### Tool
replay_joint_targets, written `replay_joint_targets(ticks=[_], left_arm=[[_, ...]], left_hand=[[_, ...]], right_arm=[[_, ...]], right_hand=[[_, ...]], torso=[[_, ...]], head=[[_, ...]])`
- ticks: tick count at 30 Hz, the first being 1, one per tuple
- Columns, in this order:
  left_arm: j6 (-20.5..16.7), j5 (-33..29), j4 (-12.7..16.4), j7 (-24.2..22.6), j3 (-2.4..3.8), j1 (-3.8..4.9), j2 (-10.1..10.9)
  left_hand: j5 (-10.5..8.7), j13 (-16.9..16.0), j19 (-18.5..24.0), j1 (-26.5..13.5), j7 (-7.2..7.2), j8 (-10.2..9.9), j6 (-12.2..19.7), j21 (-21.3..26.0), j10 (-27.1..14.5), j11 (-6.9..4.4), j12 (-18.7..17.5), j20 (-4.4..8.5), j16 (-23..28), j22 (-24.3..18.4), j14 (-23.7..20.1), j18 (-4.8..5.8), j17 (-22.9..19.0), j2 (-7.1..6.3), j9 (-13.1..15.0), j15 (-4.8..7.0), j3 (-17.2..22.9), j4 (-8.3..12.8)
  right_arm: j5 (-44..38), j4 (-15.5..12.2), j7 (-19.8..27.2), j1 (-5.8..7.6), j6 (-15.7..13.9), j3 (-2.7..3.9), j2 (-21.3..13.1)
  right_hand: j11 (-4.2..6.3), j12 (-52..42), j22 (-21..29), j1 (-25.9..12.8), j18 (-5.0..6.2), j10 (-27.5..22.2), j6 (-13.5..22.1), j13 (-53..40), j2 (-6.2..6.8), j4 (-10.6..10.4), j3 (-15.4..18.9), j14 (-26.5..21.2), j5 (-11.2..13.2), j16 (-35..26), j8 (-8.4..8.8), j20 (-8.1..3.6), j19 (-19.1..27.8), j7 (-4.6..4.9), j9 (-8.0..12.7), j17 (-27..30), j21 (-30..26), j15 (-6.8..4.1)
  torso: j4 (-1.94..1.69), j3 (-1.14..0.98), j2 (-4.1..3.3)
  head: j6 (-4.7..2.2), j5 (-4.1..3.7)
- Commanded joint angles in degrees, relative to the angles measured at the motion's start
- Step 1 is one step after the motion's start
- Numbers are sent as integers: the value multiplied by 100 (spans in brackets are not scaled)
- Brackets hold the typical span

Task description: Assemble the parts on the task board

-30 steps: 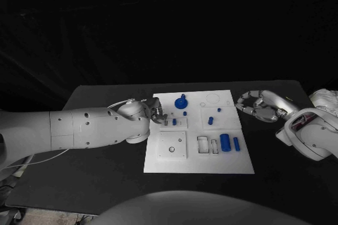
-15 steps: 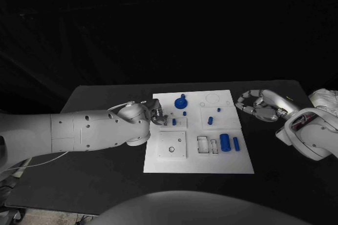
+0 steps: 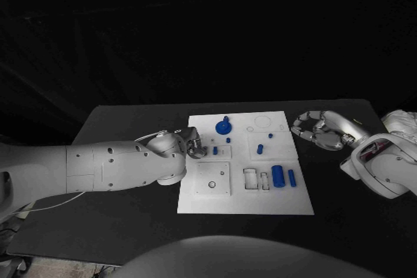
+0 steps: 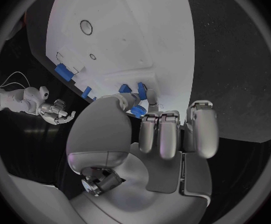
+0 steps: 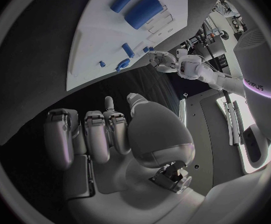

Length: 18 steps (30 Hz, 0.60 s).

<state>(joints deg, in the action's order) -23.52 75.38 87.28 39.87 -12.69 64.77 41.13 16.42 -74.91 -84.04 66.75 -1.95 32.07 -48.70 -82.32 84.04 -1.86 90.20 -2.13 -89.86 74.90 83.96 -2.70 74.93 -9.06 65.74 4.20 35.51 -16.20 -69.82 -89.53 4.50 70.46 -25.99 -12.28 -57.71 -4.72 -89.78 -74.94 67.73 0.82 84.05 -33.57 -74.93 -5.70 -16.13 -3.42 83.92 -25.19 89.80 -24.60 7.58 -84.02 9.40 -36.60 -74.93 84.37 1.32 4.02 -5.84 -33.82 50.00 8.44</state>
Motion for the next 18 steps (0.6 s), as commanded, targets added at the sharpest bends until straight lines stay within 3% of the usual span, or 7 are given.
replay_joint_targets(ticks=[1, 18], left_arm=[[-116, -5, -10, 33, -4, -27, -16], [-659, 26, 53, -199, -3, -42, 59]], left_hand=[[-19, -1509, -140, -42, 14, 17, 7, -2, 596, -14, -20, 19, -14, 1243, 604, 70, 1507, -4, -8, 37, -9, -41], [-47, -1509, -154, -34, 27, 37, -13, -25, 596, -20, -20, 20, -14, 1251, 604, 76, 1507, -6, -9, 39, -5, -23]], right_arm=[[-46, -5, 66, -4, -37, 1, 7], [-46, -14, 78, -12, -69, 1, -21]], right_hand=[[-40, -22, -1250, 55, 110, 595, 28, -1507, 19, 16, 8, 608, -22, 20, 11, 53, -41, -3, -5, -1507, -18, 48], [-41, -22, -1251, 63, 110, 595, 42, -1507, 19, 18, 8, 608, -28, 20, 5, 53, -43, -2, -9, -1507, -16, 48]], torso=[[2, 0, 2], [4, 1, 1]], head=[[0, 4], [0, -12]])
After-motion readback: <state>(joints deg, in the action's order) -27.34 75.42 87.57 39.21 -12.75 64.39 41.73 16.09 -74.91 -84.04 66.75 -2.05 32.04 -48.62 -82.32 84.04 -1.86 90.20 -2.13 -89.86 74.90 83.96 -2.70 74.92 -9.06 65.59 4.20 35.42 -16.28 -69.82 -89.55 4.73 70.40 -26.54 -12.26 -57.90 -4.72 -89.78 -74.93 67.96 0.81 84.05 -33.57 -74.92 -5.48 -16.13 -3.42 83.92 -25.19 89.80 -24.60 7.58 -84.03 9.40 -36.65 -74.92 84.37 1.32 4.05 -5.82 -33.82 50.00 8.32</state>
